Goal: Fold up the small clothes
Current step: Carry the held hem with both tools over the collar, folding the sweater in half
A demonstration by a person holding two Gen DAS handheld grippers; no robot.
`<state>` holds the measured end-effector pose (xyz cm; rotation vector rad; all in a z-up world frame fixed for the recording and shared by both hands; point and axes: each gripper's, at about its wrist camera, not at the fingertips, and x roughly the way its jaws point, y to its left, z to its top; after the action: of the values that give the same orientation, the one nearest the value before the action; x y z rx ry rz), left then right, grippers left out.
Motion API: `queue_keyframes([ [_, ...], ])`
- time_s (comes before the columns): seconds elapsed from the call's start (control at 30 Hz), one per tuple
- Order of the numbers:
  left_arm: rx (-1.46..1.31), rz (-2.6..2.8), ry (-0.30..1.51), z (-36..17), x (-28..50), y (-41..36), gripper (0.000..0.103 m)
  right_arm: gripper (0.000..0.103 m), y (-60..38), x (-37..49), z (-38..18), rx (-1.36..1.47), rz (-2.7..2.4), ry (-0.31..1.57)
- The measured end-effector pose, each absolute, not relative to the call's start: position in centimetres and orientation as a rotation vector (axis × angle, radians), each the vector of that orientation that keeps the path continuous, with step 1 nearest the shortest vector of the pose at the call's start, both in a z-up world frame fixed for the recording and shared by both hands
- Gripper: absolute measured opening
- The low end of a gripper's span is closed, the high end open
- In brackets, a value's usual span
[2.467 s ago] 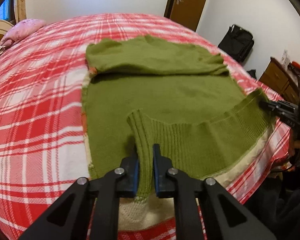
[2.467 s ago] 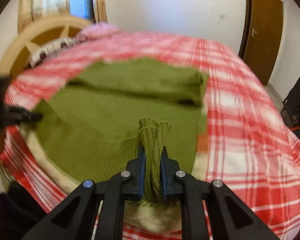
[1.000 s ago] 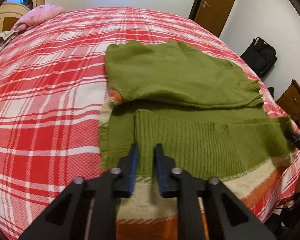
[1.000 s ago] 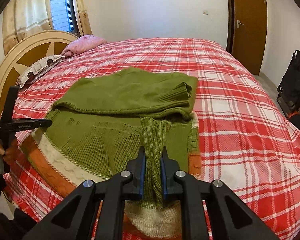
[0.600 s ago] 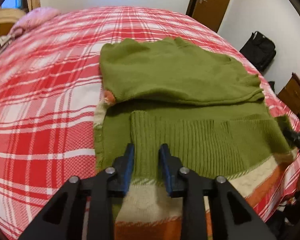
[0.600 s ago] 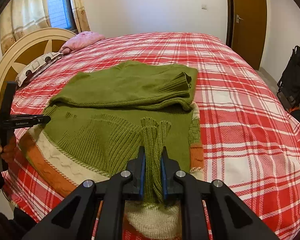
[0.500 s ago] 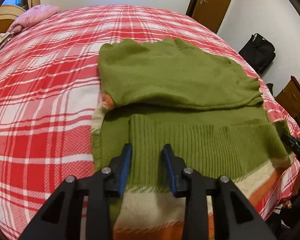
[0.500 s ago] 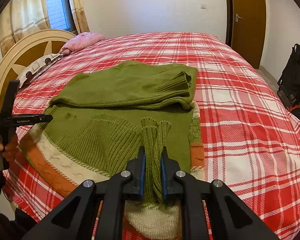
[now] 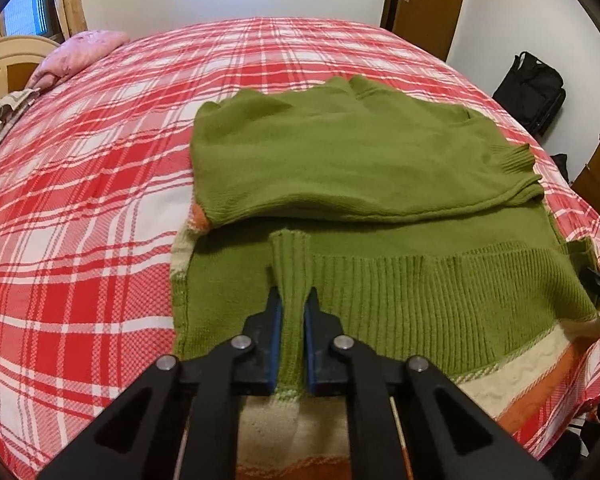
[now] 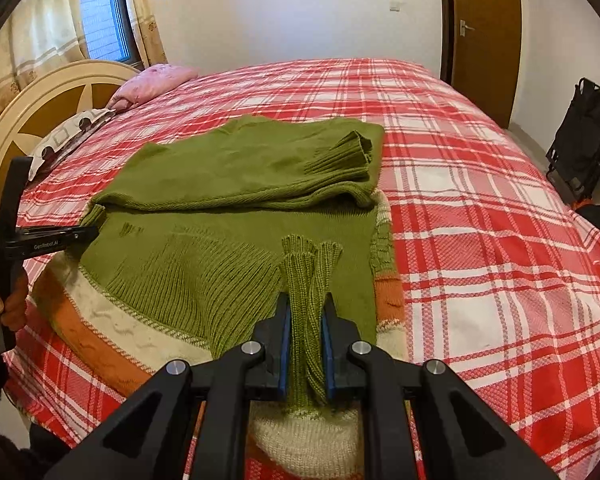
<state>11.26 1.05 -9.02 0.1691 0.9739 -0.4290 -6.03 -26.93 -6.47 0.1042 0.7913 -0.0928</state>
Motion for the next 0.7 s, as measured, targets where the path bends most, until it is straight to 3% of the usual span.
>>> queue_keyframes([
  [0.7, -0.005, -0.396, 0.839, -3.2, 11.9, 3.7, 0.010, 0.013, -25.5, -3.6, -0.8, -0.061, -0.123, 0.609],
])
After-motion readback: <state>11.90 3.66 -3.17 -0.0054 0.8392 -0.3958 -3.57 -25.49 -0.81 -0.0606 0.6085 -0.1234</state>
